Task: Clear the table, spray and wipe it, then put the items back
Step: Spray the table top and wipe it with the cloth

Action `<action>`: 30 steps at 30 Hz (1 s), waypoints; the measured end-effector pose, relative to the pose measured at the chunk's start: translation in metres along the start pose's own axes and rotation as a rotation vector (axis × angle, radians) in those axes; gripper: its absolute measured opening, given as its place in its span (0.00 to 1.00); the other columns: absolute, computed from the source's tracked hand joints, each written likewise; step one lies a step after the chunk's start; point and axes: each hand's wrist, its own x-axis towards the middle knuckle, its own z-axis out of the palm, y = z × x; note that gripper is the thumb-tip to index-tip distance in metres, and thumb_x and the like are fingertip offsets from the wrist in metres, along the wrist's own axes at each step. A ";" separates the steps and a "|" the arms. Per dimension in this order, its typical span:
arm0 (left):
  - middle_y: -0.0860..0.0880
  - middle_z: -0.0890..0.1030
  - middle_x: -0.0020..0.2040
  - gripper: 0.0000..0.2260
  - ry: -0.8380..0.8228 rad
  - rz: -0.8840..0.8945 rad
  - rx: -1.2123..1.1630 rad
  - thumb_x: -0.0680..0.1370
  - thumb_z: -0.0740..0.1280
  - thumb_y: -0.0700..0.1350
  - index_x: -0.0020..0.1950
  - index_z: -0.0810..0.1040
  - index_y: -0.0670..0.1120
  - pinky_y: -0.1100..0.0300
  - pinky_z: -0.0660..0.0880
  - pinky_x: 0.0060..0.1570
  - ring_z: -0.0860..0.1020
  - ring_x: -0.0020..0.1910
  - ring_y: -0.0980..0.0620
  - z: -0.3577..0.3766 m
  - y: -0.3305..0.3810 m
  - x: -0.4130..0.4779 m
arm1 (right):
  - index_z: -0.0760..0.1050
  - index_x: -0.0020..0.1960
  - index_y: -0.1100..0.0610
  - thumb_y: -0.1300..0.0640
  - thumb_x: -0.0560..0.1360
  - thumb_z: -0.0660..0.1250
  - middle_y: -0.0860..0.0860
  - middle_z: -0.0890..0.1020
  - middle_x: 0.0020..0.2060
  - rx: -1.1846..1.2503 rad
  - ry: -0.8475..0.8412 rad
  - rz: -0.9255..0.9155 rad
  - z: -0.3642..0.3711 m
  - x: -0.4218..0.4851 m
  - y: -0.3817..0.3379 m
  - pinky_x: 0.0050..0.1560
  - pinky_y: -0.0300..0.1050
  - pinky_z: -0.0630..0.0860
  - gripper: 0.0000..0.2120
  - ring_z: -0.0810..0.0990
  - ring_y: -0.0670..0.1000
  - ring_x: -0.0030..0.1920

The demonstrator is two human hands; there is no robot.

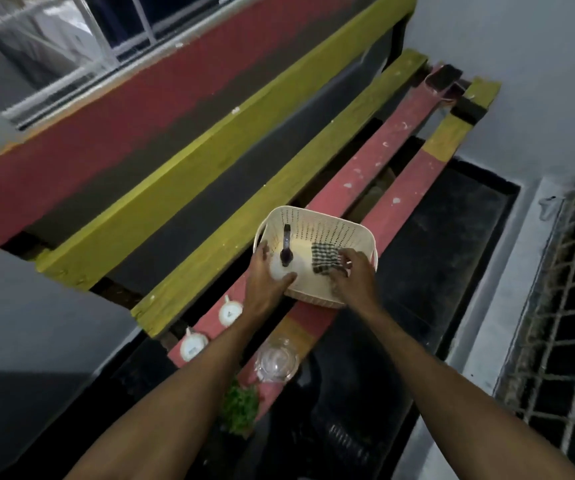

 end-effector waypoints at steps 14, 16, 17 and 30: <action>0.51 0.82 0.52 0.09 0.137 -0.014 0.039 0.82 0.68 0.43 0.61 0.80 0.42 0.57 0.74 0.53 0.80 0.52 0.51 0.066 -0.023 0.065 | 0.77 0.65 0.57 0.56 0.71 0.71 0.57 0.78 0.61 -0.183 -0.226 0.116 0.039 0.087 0.062 0.62 0.51 0.75 0.22 0.78 0.58 0.61; 0.56 0.80 0.46 0.07 0.167 0.046 0.020 0.82 0.68 0.45 0.57 0.80 0.44 0.58 0.74 0.47 0.78 0.44 0.59 0.064 -0.024 0.064 | 0.77 0.61 0.55 0.52 0.68 0.70 0.56 0.78 0.60 -0.198 -0.254 0.133 0.047 0.093 0.071 0.60 0.56 0.76 0.21 0.78 0.59 0.60; 0.60 0.79 0.44 0.06 0.192 0.084 0.007 0.82 0.68 0.47 0.56 0.80 0.46 0.61 0.74 0.44 0.78 0.43 0.64 0.063 -0.025 0.063 | 0.76 0.60 0.54 0.51 0.68 0.70 0.56 0.78 0.61 -0.221 -0.263 0.135 0.053 0.097 0.077 0.60 0.58 0.77 0.21 0.77 0.60 0.60; 0.45 0.75 0.35 0.16 0.325 0.438 -0.391 0.82 0.60 0.61 0.55 0.74 0.49 0.66 0.72 0.42 0.76 0.36 0.54 0.038 0.019 0.049 | 0.69 0.65 0.52 0.61 0.78 0.59 0.57 0.67 0.65 -0.480 -0.174 -0.062 0.095 0.112 0.101 0.58 0.59 0.77 0.17 0.74 0.60 0.57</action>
